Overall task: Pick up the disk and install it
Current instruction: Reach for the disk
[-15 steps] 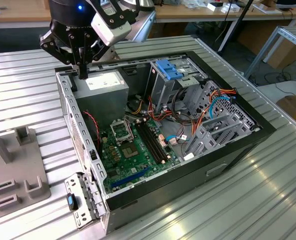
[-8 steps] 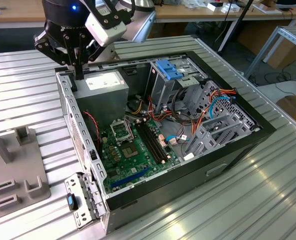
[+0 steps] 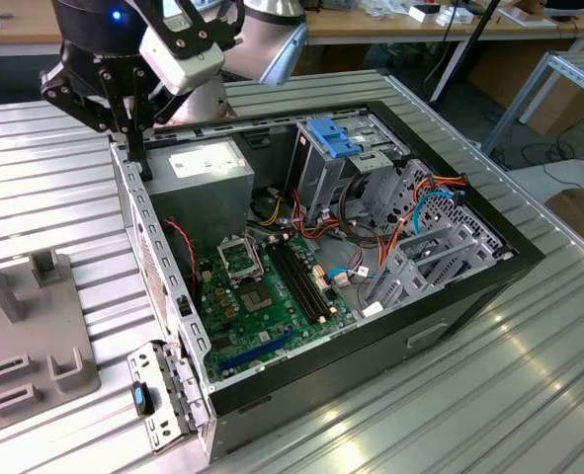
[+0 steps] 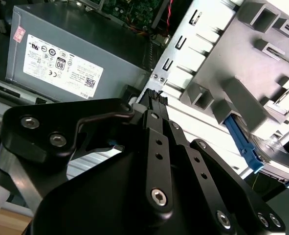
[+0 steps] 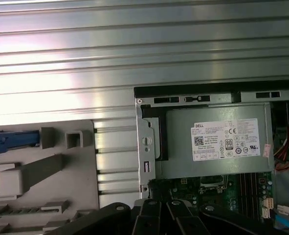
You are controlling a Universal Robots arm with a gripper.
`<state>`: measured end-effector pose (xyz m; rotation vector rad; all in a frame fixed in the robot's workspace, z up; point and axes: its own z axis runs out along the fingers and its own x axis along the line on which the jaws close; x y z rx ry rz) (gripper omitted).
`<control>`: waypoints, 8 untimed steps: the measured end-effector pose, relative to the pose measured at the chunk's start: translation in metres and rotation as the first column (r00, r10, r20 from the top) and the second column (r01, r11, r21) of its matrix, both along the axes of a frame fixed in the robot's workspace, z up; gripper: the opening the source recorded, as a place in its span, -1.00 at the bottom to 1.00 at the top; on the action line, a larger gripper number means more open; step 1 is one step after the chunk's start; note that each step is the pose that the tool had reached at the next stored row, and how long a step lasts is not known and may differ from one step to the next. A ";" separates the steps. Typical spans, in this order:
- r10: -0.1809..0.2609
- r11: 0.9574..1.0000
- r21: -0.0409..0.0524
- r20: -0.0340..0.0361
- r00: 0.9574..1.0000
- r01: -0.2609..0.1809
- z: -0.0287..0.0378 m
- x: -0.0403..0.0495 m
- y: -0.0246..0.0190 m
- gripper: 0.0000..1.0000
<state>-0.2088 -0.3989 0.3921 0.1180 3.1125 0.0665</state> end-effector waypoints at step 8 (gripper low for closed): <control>0.000 1.000 0.000 0.000 1.000 0.000 0.0000 -0.0187 0.0000 -0.79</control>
